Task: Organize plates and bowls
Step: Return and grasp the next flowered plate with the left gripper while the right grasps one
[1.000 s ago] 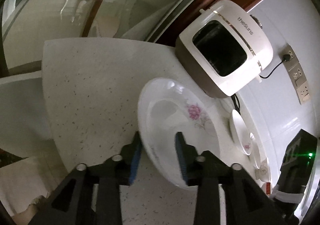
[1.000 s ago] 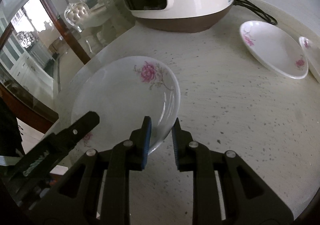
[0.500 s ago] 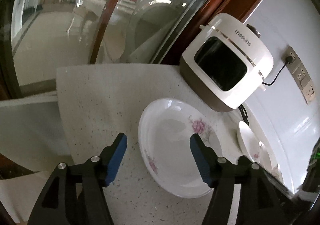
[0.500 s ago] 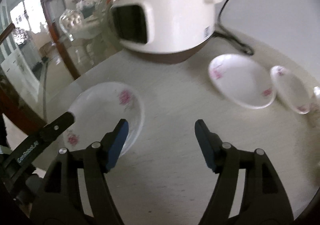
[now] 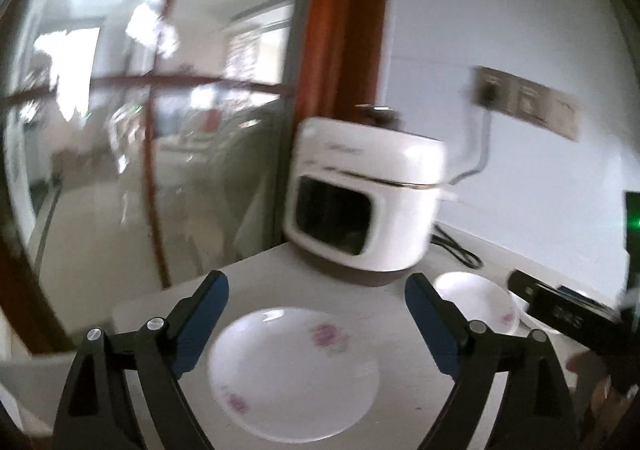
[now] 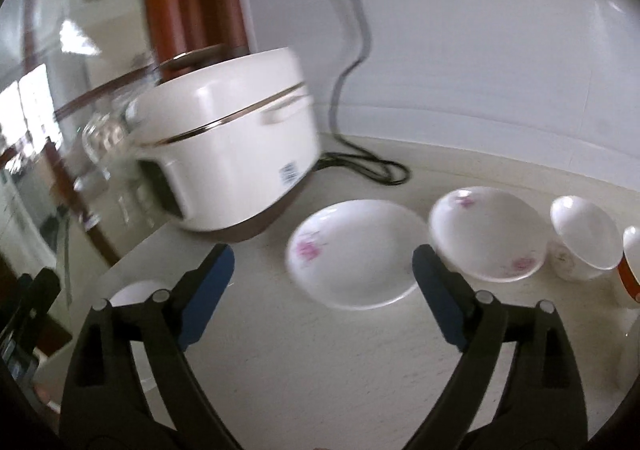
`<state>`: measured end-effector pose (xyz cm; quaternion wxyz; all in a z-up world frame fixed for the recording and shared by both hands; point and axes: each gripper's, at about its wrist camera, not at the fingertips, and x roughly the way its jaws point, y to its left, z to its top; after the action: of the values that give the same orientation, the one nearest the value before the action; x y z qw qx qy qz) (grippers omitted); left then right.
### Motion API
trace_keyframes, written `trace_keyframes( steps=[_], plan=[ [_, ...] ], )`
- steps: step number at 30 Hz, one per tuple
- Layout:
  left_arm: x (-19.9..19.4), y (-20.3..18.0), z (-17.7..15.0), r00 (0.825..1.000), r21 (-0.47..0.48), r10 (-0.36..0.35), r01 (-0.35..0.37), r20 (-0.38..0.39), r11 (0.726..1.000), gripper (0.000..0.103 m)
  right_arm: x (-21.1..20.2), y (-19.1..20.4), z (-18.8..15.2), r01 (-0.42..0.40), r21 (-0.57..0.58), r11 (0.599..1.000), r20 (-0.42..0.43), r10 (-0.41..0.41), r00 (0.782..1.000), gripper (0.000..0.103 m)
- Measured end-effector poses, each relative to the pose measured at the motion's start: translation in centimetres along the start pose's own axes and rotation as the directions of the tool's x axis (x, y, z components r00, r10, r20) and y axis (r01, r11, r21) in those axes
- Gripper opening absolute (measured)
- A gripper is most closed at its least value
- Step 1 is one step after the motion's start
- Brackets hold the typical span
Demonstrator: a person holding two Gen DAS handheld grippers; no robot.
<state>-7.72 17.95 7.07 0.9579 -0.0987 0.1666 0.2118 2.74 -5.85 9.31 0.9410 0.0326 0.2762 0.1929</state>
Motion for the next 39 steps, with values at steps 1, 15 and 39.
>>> trace_keyframes(
  steps=[1, 15, 39],
  plan=[
    [0.3, -0.7, 0.2, 0.999, 0.017, -0.035, 0.035, -0.011, 0.999, 0.091, 0.3, -0.8, 0.1, 0.007, 0.026, 1.0, 0.0, -0.007, 1.0, 0.093],
    [10.3, -5.1, -0.4, 0.905, -0.207, -0.307, 0.253, -0.294, 0.945, 0.092, 5.9, -10.0, -2.1, -0.066, 0.478, 0.876, -0.117, 0.138, 0.983, 0.093],
    [18.8, -9.0, -3.9, 0.807, -0.222, -0.316, 0.234, -0.498, 0.947, 0.053, 10.3, -9.3, -3.1, 0.007, 0.377, 0.926, -0.219, 0.082, 0.972, 0.036]
  ],
)
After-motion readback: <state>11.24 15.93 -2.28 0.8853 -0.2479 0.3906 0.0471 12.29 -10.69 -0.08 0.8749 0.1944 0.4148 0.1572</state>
